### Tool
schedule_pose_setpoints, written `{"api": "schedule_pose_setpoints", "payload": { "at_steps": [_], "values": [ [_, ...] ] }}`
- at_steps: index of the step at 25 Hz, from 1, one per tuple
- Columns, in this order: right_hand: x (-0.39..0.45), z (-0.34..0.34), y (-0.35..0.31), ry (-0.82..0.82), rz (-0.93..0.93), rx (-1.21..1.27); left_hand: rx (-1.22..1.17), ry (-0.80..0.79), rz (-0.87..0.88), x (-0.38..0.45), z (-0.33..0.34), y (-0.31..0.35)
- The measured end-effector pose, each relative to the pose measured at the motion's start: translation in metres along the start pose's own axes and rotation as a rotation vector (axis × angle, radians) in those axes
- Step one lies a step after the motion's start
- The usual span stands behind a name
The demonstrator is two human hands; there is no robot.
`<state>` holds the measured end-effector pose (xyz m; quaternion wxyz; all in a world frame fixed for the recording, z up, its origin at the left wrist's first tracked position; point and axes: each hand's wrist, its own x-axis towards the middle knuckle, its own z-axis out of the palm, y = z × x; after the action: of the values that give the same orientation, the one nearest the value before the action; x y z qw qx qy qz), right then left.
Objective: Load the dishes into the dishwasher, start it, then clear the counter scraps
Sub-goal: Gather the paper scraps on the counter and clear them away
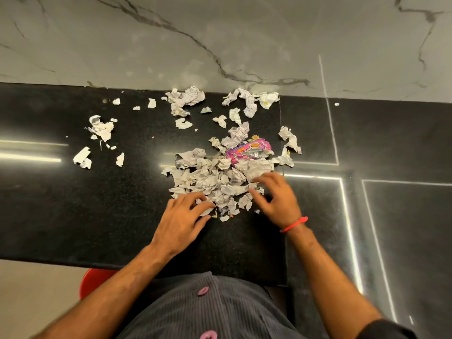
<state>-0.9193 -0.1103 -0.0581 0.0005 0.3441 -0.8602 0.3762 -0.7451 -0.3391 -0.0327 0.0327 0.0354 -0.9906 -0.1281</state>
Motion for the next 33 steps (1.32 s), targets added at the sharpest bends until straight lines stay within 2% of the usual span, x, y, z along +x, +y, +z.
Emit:
{"api": "schedule_pose_setpoints", "payload": {
  "at_steps": [3,5,7,9,11,14,16,18,20,21,24,26,30,33],
  "values": [
    [0.049,-0.032,0.048,0.075,0.177,-0.11,0.061,-0.049,-0.273,-0.008,0.0,-0.013],
    [0.076,-0.043,0.072,0.01,0.32,-0.122,-0.025,-0.127,-0.443,-0.014,0.007,-0.02],
    [0.094,-0.036,0.079,-0.091,0.416,-0.138,-0.088,-0.179,-0.531,-0.018,0.014,-0.025],
    [0.104,-0.011,0.07,-0.189,0.391,-0.228,-0.078,-0.212,-0.554,-0.02,0.019,-0.028],
    [0.11,0.017,0.047,-0.234,0.326,-0.256,-0.056,-0.234,-0.562,-0.022,0.021,-0.033],
    [0.117,0.048,0.01,-0.276,0.272,-0.164,-0.029,-0.226,-0.572,-0.028,0.02,-0.045],
    [0.117,0.049,-0.003,-0.226,0.265,-0.003,-0.037,-0.22,-0.544,-0.031,0.019,-0.049],
    [0.105,0.032,-0.006,-0.097,0.271,0.093,-0.08,-0.194,-0.544,-0.031,0.017,-0.05],
    [0.079,0.01,-0.004,-0.029,0.3,-0.014,-0.092,-0.13,-0.548,-0.029,0.013,-0.053],
    [0.061,0.001,-0.003,-0.058,0.329,-0.076,-0.09,-0.1,-0.537,-0.028,0.011,-0.055],
    [0.004,-0.013,-0.009,-0.284,0.394,-0.127,-0.227,-0.088,-0.491,-0.024,0.008,-0.061],
    [-0.021,-0.001,-0.023,-0.364,0.349,-0.165,-0.317,-0.115,-0.442,-0.021,0.008,-0.063],
    [-0.017,0.043,-0.066,-0.275,0.341,-0.053,-0.432,-0.157,-0.325,-0.015,0.003,-0.074],
    [0.005,0.062,-0.092,-0.192,0.463,-0.195,-0.465,-0.149,-0.249,-0.015,-0.013,-0.107]
  ]
}}
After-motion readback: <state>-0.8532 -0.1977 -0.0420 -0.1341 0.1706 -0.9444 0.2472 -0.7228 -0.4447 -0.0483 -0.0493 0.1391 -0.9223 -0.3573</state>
